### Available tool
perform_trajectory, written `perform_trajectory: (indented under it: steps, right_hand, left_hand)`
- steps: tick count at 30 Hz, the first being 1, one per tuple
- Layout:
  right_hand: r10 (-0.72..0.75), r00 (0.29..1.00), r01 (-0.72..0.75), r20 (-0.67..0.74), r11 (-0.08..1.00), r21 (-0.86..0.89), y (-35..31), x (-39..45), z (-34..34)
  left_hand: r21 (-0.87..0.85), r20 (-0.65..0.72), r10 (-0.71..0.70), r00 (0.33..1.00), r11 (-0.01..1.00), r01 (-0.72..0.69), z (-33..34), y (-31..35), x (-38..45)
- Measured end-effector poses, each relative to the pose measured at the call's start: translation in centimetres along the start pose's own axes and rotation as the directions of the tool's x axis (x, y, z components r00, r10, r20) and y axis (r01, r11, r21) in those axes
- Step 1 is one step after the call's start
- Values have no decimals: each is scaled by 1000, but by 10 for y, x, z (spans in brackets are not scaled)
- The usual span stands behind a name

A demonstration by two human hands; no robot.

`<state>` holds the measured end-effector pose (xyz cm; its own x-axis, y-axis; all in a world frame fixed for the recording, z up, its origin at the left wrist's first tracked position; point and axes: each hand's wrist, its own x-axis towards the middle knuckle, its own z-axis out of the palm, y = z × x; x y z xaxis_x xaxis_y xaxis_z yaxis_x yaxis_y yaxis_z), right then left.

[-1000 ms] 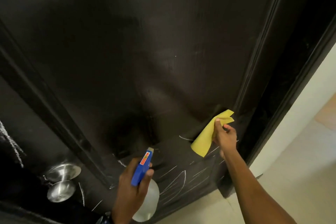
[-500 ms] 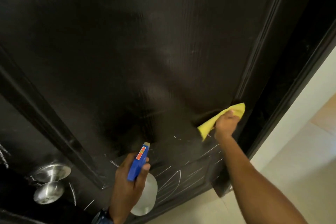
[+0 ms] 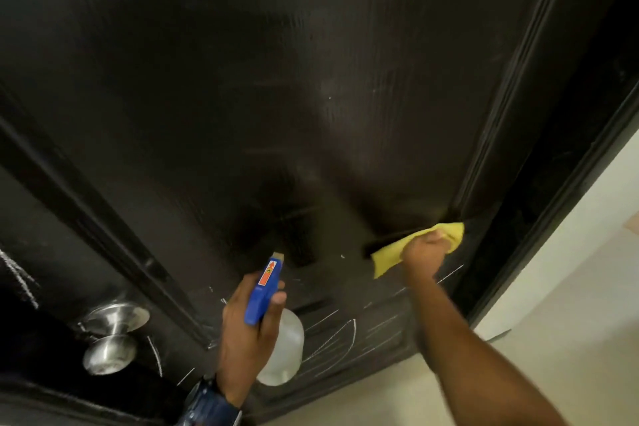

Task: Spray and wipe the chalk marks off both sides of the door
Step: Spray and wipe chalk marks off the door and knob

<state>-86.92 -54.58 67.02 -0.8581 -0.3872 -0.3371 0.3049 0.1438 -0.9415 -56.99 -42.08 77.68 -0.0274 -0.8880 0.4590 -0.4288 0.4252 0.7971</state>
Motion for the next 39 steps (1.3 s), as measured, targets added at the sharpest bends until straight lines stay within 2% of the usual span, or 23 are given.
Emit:
perform_trajectory:
  steps: [1,3,5,6,8,10,11,12,13,15,18,20,22,24,28,30,32,34,35,36,38,39]
  right_hand:
    - [-80,992,75,-94,996,-58,-31,-14,-3]
    - [-22,990,16,-139,999,-45,-40,-31,-8]
    - [91,995,-94,-47,993,-64,-16,-75,-1]
    - [118,991,-115,62,992,-57,3,-102,6]
    - [115,973,-107,200,993,-51,22,-136,3]
    - [65,966,-51,250,997,-63,14,-124,-7]
    - [47,971,-26,232,995,-92,0,-104,-12]
    - [45,985,-25,164,992,-124,-12,-74,-14]
    - [39,999,-34,37,991,-129,-32,-50,-19]
    - [53,996,-61,-66,991,-122,-46,-9,-25]
    - [76,997,-76,-8,989,-129,-20,-21,-20]
    - [172,976,-157,132,981,-117,15,-67,-10]
    - [160,969,-142,186,984,-106,38,-90,-6]
    - [98,991,-87,94,989,-119,27,-68,-17]
    - [48,999,-47,3,989,-138,-21,15,-39]
    - [58,998,-58,-5,983,-175,-15,8,-29]
    - [133,987,-118,88,980,-160,12,-20,-17]
    - [229,913,-188,339,971,-149,24,-49,-21]
    - [244,886,-205,394,969,-140,23,-49,-26]
    - [227,906,-195,358,973,-124,16,-42,-30]
    - [97,984,-83,151,992,-97,-19,-21,-41]
    - [21,996,-14,89,997,-78,-39,-8,-44]
  left_hand:
    - [-5,-10,-3,1000,1000,3,-1,1,0]
    - [9,-14,-2,1000,1000,2,-1,-1,1]
    - [-8,-51,-10,999,1000,9,1,2,4]
    - [-10,-68,-12,998,1000,11,3,3,5]
    - [-26,-74,-18,997,1000,16,6,9,10]
    - [-32,-79,-23,997,999,21,10,11,11]
    - [-52,-68,-26,997,998,23,11,11,11]
    - [-59,-66,-26,997,998,22,13,10,11]
    - [-52,-69,-24,997,998,21,13,9,10]
    - [-24,-75,-36,997,999,34,15,10,8]
    - [-28,-96,-51,994,998,48,21,16,5]
    - [-57,-107,-63,992,997,57,27,21,2]
    - [-64,-99,-53,994,997,47,33,27,0]
    - [-82,-93,-53,994,996,45,39,31,-3]
    - [-75,-121,-49,991,996,40,53,38,-5]
    - [-77,-142,-59,988,996,48,63,41,-6]
    - [-86,-170,-67,983,995,53,76,44,-7]
    - [-101,-181,-74,981,993,57,88,48,-8]
    - [-103,-183,-75,980,993,57,94,49,-8]
    - [-100,-184,-75,980,993,57,100,51,-8]
    - [-102,-184,-79,980,993,61,111,56,-9]
    - [-108,-185,-80,979,992,61,117,58,-9]
